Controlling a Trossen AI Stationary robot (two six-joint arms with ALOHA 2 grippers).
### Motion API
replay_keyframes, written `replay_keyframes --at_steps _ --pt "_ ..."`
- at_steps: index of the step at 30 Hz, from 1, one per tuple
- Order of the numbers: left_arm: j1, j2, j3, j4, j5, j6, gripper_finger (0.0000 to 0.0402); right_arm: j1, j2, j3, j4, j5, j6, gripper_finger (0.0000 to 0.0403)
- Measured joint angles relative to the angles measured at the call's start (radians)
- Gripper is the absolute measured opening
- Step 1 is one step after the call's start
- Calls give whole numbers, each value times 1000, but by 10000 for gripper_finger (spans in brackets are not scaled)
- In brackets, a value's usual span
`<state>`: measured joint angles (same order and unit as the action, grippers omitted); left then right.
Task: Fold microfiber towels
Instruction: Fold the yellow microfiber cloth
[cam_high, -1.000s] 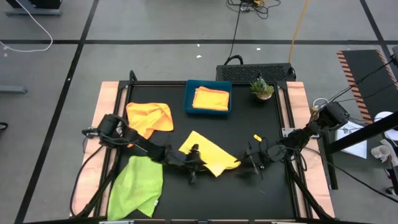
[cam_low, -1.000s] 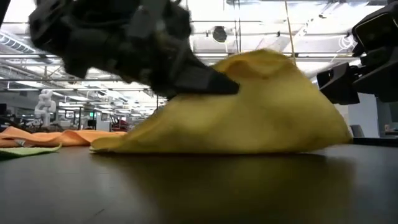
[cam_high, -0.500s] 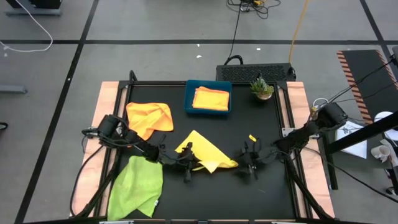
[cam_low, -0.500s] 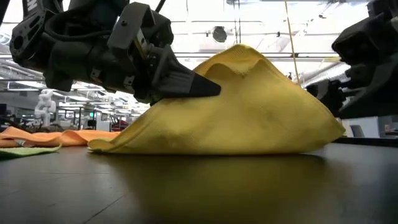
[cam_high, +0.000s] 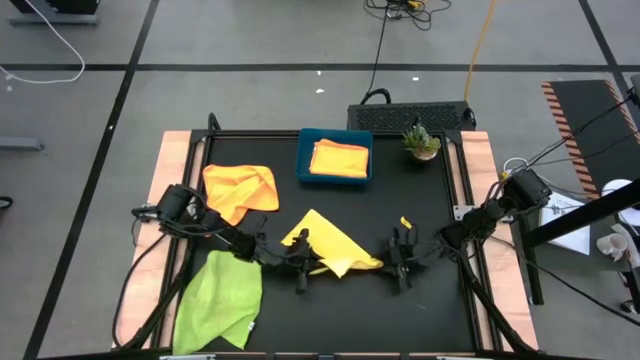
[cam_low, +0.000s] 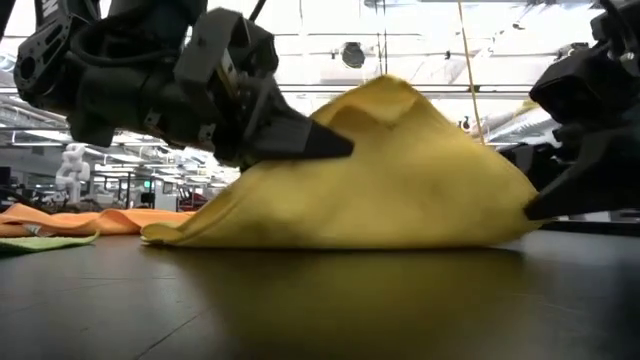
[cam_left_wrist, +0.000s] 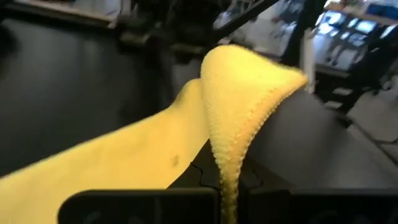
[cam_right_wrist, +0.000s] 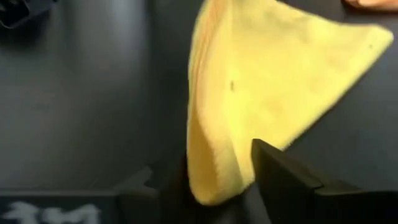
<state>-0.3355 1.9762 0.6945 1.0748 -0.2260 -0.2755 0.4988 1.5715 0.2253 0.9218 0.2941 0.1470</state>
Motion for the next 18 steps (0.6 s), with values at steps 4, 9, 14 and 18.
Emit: replay_keyframes --at_steps 4,9,14,18 --pt "0 0 0 -77 -47 -43 2 0 0 0 39 -4 -42 83" --pt "1 1 0 -78 -53 -46 1 -7 0 0 49 -7 -21 8" --pt "1 0 1 -70 -48 -4 1 5 -9 0 43 -8 14 3" --pt "15 -1 1 -62 -23 80 1 7 -55 -1 66 18 -9 3"
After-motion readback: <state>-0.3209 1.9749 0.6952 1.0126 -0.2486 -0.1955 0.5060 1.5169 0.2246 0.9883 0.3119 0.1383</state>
